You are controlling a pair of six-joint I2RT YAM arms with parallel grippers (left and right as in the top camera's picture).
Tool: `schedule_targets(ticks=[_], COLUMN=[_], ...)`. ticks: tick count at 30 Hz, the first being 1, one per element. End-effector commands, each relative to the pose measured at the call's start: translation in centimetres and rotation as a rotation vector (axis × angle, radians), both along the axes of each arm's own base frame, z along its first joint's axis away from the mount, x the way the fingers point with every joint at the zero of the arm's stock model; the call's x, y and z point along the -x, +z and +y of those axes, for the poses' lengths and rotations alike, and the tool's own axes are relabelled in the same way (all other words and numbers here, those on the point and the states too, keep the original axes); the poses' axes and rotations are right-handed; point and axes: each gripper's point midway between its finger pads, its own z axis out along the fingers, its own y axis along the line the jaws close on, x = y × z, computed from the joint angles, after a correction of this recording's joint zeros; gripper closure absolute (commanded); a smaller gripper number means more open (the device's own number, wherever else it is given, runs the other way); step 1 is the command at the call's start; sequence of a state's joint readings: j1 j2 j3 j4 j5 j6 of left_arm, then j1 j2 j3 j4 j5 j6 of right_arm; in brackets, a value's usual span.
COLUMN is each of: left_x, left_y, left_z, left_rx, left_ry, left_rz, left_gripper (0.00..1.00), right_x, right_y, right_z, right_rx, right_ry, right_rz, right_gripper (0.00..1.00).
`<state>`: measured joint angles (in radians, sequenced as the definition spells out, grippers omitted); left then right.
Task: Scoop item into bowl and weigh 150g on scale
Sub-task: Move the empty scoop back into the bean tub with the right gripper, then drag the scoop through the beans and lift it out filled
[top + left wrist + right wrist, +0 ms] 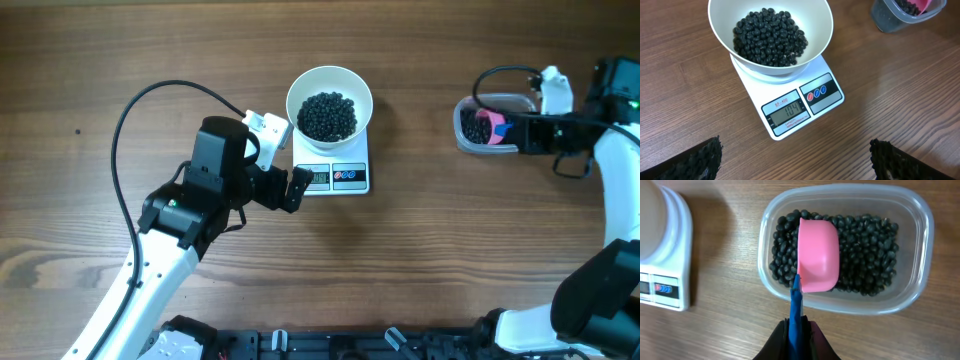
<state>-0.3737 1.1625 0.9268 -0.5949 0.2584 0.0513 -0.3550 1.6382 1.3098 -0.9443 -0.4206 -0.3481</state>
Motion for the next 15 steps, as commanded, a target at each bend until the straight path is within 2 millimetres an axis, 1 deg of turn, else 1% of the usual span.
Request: schedule_targets(ticks=[1, 3, 5, 6, 8, 15], left_x=[-0.3, -0.3, -0.3, -0.3, -0.3, -0.3], left_y=[0.5, 0.5, 0.5, 0.5, 0.5, 0.5], left_z=[-0.1, -0.1, -0.1, -0.1, -0.1, -0.1], left_rx=[-0.010, -0.010, -0.010, -0.010, -0.010, -0.010], left_ry=[-0.013, -0.013, -0.013, -0.013, -0.013, -0.013], left_rz=[-0.024, -0.024, -0.024, -0.024, -0.024, -0.023], left_gripper=[0.00, 0.00, 0.00, 0.00, 0.00, 0.00], right_x=[0.2, 0.2, -0.3, -0.7, -1.3, -1.7], right_y=[-0.3, -1.0, -0.9, -0.6, -0.5, -0.3], right_z=[0.0, 0.1, 1.3, 1.4, 1.1, 0.9], right_rx=[-0.125, -0.143, -0.232, -0.252, -0.268, -0.288], right_ry=[-0.031, -0.032, -0.011, -0.022, -0.077, -0.130], right_rz=[0.012, 0.032, 0.018, 0.003, 0.003, 0.005], right_gripper=[0.96, 0.96, 0.96, 0.96, 0.96, 0.96])
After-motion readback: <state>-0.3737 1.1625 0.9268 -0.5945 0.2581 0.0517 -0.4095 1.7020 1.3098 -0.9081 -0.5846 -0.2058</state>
